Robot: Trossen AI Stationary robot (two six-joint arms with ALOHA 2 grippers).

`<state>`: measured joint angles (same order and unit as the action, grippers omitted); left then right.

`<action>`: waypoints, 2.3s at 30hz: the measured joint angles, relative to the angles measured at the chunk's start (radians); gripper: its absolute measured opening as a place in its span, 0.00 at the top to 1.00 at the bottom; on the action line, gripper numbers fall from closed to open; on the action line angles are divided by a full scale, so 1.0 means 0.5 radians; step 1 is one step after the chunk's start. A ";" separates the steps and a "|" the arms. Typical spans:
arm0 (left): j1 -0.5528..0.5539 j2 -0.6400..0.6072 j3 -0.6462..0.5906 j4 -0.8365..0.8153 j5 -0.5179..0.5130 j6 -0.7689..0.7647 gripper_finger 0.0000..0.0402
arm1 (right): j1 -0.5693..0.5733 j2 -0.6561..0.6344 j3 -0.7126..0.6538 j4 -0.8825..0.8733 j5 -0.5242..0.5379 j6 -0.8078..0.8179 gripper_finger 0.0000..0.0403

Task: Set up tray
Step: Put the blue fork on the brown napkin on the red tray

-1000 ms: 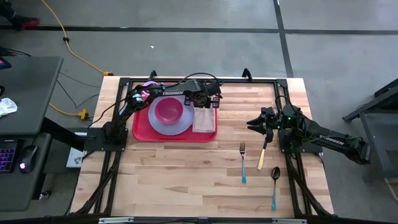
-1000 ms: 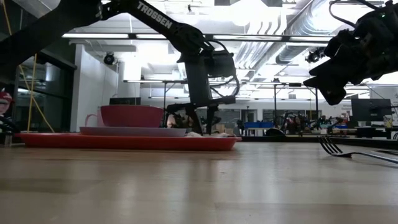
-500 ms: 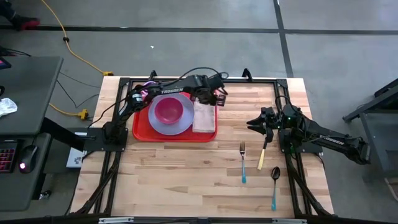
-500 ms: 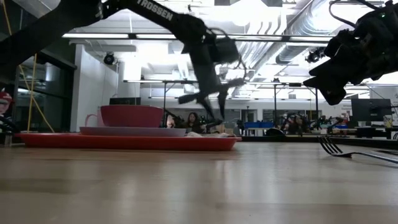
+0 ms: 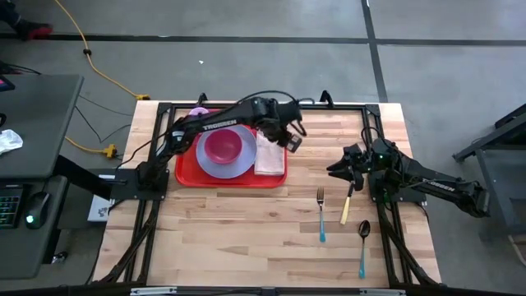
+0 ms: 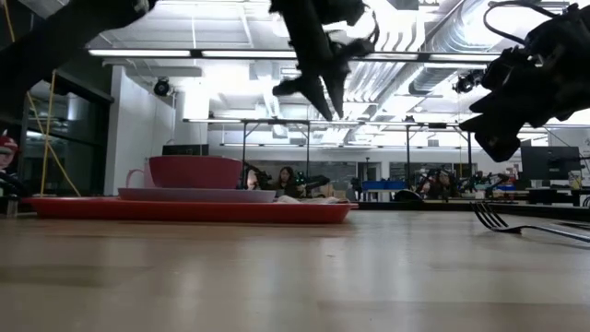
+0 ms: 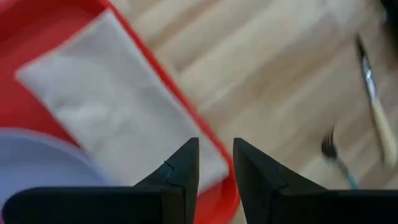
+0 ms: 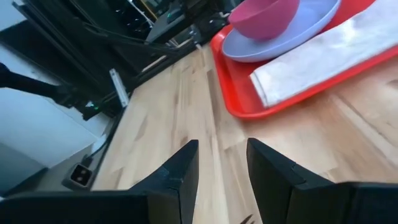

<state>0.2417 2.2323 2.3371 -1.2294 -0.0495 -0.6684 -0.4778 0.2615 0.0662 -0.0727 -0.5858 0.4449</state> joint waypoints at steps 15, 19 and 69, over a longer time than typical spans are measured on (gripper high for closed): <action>-0.483 -0.142 0.000 -0.200 -0.251 -0.230 0.68 | 0.000 0.000 0.000 0.009 -0.027 0.253 0.72; -0.603 -0.142 0.000 -0.196 -0.252 -0.341 0.68 | 0.000 0.000 0.000 0.022 -0.075 0.264 0.72; -1.165 -0.076 -0.293 -0.318 -0.539 -0.872 0.68 | 0.305 0.000 0.000 0.651 0.069 0.823 0.72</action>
<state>-0.3408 2.1944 2.1904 -1.3884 -0.3190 -1.1043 -0.3251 0.2615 0.0662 0.2527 -0.5511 0.8566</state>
